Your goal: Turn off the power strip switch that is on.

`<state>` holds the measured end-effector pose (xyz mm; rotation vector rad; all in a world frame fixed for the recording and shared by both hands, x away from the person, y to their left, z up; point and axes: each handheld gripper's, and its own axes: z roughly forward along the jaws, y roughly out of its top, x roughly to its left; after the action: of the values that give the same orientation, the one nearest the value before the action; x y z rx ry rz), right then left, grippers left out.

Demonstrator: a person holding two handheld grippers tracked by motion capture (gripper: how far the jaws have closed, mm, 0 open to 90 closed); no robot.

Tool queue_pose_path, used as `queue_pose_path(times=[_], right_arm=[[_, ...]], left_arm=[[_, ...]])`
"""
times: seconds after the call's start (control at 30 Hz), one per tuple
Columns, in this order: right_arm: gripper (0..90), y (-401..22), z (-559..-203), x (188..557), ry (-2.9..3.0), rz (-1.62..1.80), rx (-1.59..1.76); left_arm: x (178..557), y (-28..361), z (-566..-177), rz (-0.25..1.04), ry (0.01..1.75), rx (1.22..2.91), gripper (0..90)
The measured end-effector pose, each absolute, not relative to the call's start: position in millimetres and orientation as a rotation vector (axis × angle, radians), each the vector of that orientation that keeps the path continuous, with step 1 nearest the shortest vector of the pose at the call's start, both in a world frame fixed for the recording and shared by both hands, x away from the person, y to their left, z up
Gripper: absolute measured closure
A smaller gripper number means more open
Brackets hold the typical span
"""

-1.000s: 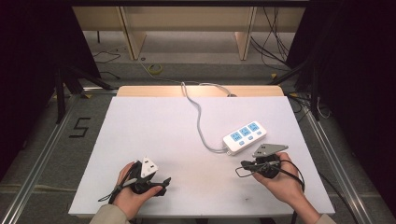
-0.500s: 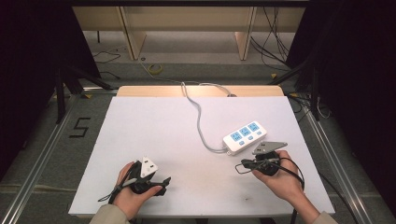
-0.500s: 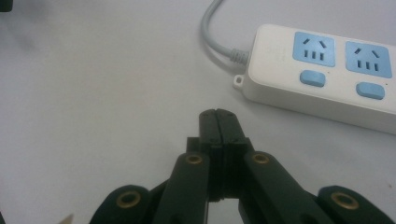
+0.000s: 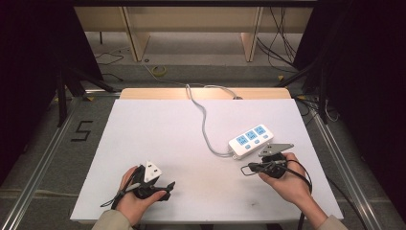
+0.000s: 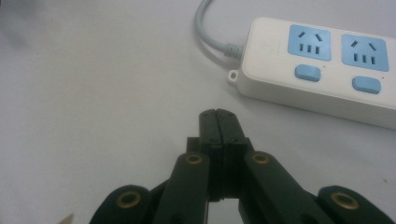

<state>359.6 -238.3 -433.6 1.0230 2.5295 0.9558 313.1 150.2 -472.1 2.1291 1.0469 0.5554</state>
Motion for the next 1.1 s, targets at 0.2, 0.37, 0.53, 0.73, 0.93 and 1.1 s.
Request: queue_pose_path(times=[0.2,0.37,0.53,0.73,0.93,1.1], right_arm=[[90.0,-239.1,-432.9,361.5,2.531,0.945,1.026],[90.0,-239.0,-432.7,362.5,2.530,0.944,1.031],[90.0,-240.0,-431.7,364.2,2.530,0.938,1.038],[90.0,-240.8,-431.7,366.1,2.534,0.923,1.046],[90.0,-241.6,-431.8,367.9,2.534,0.916,1.051],[90.0,-242.7,-431.6,369.6,2.529,0.909,1.064]], left_arm=[[313.2,150.6,-472.2,0.558,1.049,2.130,19.4],[313.3,150.4,-472.3,0.559,1.048,2.131,19.4],[313.2,150.3,-472.2,0.559,1.048,2.130,19.4],[313.3,150.4,-472.2,0.560,1.047,2.133,19.4],[313.3,150.2,-472.2,0.559,1.044,2.133,19.4],[313.5,150.3,-472.3,0.560,1.044,2.134,19.4]])
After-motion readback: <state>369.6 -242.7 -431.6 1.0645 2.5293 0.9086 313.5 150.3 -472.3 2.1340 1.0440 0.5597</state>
